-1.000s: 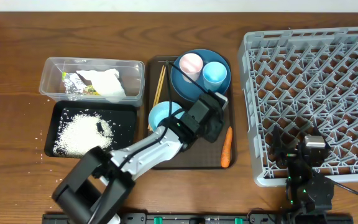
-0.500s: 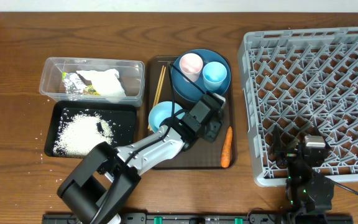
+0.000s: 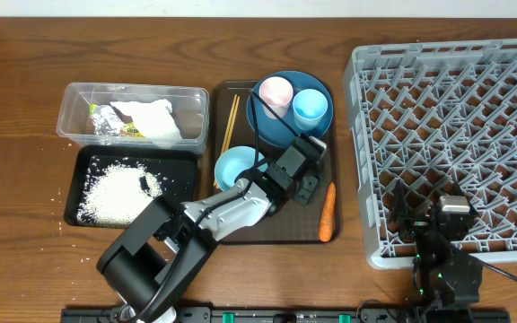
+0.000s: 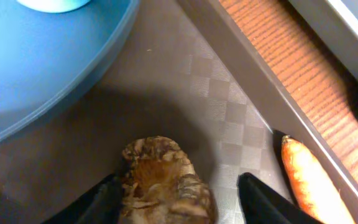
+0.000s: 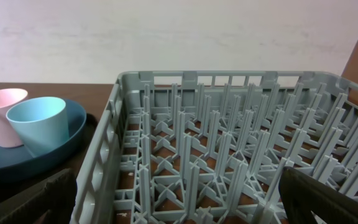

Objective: Sort waste into correct bins and load items into the dishwasher rack
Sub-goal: 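Grasp the gold foil ball on the brown tray with the left gripper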

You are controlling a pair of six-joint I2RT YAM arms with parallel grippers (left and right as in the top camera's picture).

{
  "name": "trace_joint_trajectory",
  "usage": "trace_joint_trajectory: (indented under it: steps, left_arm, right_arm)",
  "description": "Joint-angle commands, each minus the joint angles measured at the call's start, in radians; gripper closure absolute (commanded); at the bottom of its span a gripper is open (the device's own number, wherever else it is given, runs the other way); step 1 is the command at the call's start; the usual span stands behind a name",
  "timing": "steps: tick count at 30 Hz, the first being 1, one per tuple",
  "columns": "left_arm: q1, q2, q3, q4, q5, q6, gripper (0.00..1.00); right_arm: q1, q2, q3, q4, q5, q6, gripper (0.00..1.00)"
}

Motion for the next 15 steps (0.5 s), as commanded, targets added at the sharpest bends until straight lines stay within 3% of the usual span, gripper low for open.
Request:
trace_joint_trajectory:
  steps: [1, 6, 15]
  left_arm:
    - [-0.003, 0.019, 0.017, 0.000, -0.001, 0.015, 0.46]
    - [-0.003, 0.019, 0.017, -0.001, -0.001, 0.015, 0.70]
    - [-0.001, 0.008, 0.017, -0.001, -0.002, 0.016, 0.71]
  right_arm:
    - [-0.007, -0.001, -0.002, -0.003, 0.010, 0.004, 0.01]
    - [-0.007, -0.001, -0.002, -0.003, 0.010, 0.004, 0.01]
    - [-0.007, -0.001, -0.002, -0.003, 0.010, 0.004, 0.01]
